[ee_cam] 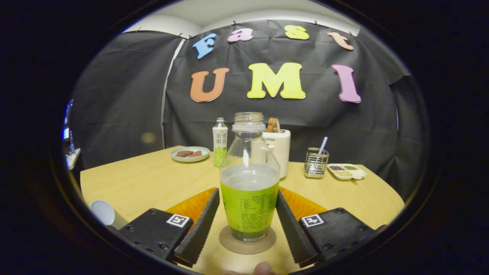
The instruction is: Take the bottle from table, then pour the juice into the cup, finally place the bottle on the coaster
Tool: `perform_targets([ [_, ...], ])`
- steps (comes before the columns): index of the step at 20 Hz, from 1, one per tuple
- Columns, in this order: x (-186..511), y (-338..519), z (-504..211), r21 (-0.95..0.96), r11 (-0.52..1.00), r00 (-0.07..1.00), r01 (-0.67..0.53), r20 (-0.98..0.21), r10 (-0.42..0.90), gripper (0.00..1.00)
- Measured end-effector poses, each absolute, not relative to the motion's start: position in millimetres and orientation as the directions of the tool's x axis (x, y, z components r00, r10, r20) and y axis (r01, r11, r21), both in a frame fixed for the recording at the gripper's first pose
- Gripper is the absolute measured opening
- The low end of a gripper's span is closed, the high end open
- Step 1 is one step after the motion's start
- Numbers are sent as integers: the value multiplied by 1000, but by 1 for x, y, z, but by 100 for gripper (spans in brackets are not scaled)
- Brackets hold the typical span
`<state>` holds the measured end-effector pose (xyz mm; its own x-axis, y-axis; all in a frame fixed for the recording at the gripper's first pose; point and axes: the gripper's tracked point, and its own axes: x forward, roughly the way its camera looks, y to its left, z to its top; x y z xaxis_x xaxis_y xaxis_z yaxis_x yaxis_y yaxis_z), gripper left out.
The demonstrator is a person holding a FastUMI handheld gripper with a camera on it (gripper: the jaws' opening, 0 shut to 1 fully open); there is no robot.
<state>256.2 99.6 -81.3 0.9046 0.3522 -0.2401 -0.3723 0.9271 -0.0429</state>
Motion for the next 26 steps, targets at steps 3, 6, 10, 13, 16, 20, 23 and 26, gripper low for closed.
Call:
perform_targets([
  [3,254,99,-79,-50,926,906,-374,-232,354,99],
  [6,251,99,-76,-51,926,908,-373,-223,354,100],
  [10,241,96,-65,-49,928,915,-368,-198,352,100],
  [13,233,95,-54,-59,929,920,-365,-176,350,100],
  [16,224,91,-41,-43,933,925,-356,-155,346,100],
  [20,208,76,-14,-45,944,940,-326,-124,319,100],
  [23,185,61,7,-4,953,949,-302,-90,301,100],
  [26,157,45,18,9,967,965,-254,-63,254,100],
])
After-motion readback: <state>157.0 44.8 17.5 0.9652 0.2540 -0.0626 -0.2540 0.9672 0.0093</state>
